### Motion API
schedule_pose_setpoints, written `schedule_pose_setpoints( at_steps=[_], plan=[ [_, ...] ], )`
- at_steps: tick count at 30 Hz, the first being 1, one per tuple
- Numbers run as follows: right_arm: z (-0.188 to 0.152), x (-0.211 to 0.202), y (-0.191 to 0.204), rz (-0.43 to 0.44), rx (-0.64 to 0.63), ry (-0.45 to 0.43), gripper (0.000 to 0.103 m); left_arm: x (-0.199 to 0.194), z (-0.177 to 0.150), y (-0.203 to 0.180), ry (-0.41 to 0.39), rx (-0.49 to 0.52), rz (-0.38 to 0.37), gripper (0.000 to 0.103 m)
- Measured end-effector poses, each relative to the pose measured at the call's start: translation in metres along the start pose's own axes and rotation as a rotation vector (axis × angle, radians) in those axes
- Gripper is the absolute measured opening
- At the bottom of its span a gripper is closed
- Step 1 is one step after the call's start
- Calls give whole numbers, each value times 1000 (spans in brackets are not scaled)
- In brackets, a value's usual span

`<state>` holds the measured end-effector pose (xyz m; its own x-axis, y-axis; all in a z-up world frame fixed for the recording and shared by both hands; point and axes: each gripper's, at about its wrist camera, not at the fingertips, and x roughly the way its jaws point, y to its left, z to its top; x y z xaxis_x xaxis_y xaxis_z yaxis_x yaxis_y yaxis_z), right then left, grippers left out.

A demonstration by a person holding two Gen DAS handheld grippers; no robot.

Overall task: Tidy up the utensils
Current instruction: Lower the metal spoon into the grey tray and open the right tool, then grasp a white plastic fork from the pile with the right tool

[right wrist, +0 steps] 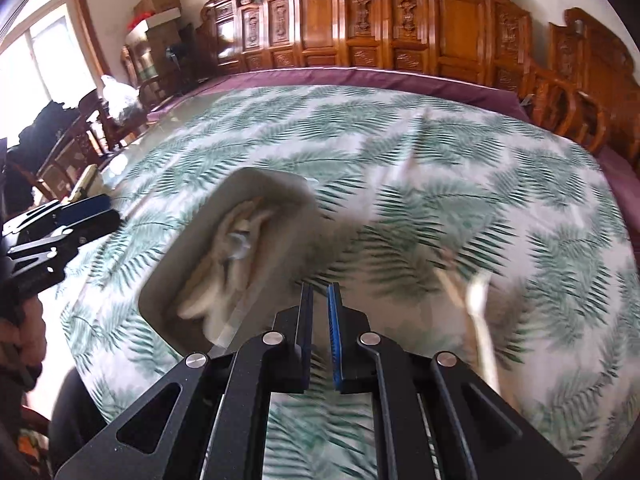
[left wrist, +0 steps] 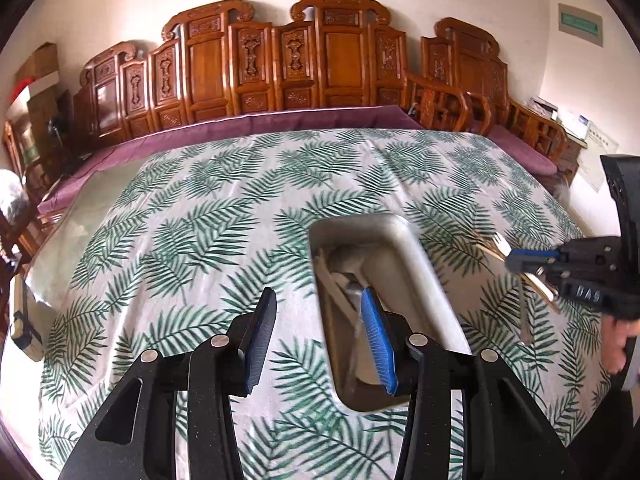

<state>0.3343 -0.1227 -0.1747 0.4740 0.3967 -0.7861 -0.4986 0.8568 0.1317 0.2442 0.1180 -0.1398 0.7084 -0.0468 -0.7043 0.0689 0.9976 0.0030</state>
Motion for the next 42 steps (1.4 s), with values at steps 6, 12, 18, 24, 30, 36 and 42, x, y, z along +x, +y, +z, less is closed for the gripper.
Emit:
schedule_pose_setpoints(
  at_steps=[6,12,18,24,30,36,42],
  plan=[
    [-21,-31,-55,-67,47,-24,11,-6,-4,-28,3,35,-39,42],
    [-40,-43,-104,-129,93,-17,11,-9,-5,-59,5,82,-74,42],
    [-49,-25,-120,-137,96,14,11,-3,-3,-82,-7,94,-110,65],
    [-53,11,-120,-108,82,71,11,7,0,-107,-3,97,-134,68],
    [-48,32,-121,-108,70,111,11,16,-7,-129,8,104,-173,79],
    [-42,42,-119,-111,50,125,11,25,-20,-146,36,110,-196,79],
    [-40,50,-119,-113,47,136,13,30,-27,-150,54,116,-200,79]
  ],
)
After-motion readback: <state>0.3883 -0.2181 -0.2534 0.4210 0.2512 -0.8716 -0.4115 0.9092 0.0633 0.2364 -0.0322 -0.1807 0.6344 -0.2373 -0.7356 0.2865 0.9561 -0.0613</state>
